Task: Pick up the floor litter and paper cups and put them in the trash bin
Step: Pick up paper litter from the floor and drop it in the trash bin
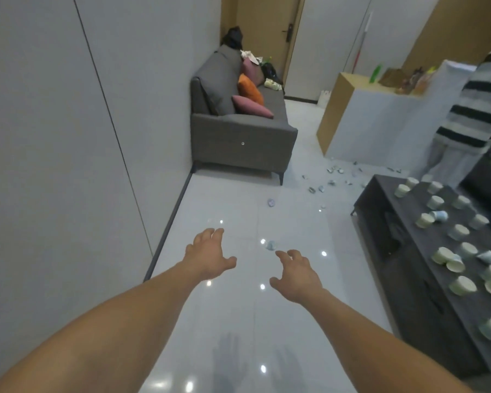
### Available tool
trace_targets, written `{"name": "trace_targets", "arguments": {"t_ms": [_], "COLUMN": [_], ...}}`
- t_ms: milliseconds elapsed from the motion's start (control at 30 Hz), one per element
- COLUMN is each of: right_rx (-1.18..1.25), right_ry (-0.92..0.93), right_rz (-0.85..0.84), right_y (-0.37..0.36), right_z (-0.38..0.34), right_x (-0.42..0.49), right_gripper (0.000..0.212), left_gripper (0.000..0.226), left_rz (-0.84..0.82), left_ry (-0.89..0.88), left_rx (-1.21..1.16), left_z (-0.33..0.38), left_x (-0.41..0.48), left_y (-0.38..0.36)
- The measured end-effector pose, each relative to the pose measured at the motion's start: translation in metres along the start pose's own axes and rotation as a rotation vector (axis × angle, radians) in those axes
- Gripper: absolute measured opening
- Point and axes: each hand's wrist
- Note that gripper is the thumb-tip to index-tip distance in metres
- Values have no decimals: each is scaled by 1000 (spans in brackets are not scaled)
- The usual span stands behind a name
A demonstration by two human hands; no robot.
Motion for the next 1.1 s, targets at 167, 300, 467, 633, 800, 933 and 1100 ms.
{"name": "trace_targets", "arguments": {"t_ms": [167,300,467,633,800,933,1100], "right_rx": [13,36,77,100,112,116,116], "right_ry": [-45,-44,-54,-66,-63,-72,-101], "right_rz": [-7,12,-13,-40,-70,-58,-76], "right_y": [15,33,48,73,116,157,186], "right_z": [-11,-14,0,30,69,104,135], "right_x": [45,89,150,239,330,396,468], "right_gripper": [74,74,74,75,74,73,72], "left_gripper": [88,88,89,89,88,88,88], "left_rz": [-40,-82,-136,-161,-188,-198,-222], "left_ry": [-37,-56,-60,-61,-34,-26,-48], "left_rx": [0,5,20,60,66,57,69], "left_z": [-4,-2,16,50,95,124,151], "left_x": [54,100,171,262,355,425,511], "left_y": [18,29,34,43,63,74,84]}}
Point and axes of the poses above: each hand's wrist, its own x-axis towards the middle knuckle, its own y-axis out of the back of the hand, z = x × y, and after that the axes turned 6 degrees about -z, right-handed
